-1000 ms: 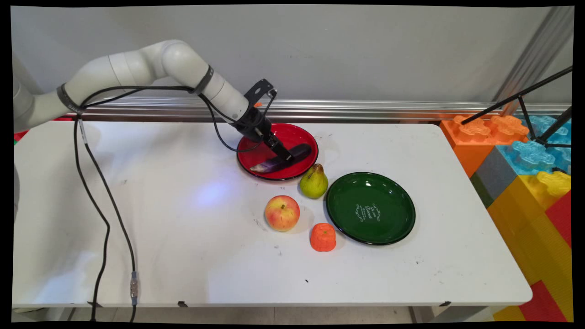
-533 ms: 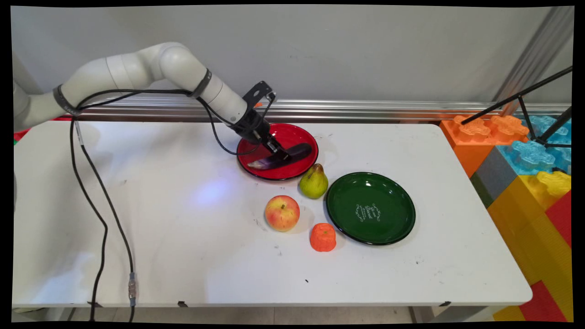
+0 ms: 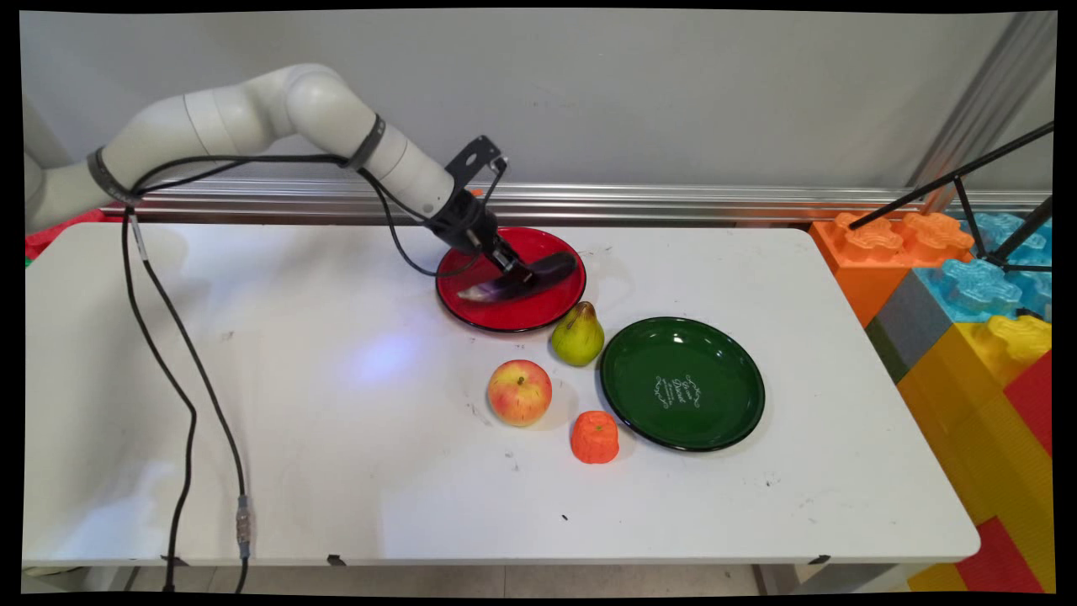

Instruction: Place the picked object on the table

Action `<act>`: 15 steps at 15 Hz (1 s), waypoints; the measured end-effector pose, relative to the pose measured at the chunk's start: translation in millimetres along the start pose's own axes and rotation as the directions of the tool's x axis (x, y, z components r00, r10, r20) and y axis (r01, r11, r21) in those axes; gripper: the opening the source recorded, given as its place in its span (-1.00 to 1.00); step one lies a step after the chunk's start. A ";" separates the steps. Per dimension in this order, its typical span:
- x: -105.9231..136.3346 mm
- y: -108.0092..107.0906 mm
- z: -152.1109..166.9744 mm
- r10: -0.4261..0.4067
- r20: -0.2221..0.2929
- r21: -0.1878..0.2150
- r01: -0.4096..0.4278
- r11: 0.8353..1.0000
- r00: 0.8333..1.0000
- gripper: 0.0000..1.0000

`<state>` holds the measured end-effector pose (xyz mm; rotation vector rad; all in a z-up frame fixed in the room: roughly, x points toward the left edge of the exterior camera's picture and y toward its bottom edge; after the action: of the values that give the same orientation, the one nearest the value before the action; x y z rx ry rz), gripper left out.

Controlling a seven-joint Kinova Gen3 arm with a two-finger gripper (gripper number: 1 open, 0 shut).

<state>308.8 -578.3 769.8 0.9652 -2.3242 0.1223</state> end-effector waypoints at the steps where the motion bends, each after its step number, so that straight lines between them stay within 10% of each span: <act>1: 3.9 1.2 -5.4 -0.001 -0.005 0.002 0.001 1.000 1.000 -1.00; 15: 43.8 29.4 -89.0 0.218 0.001 -0.118 -0.216 0.969 0.976 -1.00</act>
<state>310.0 -556.5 871.0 0.6539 -2.4149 0.0661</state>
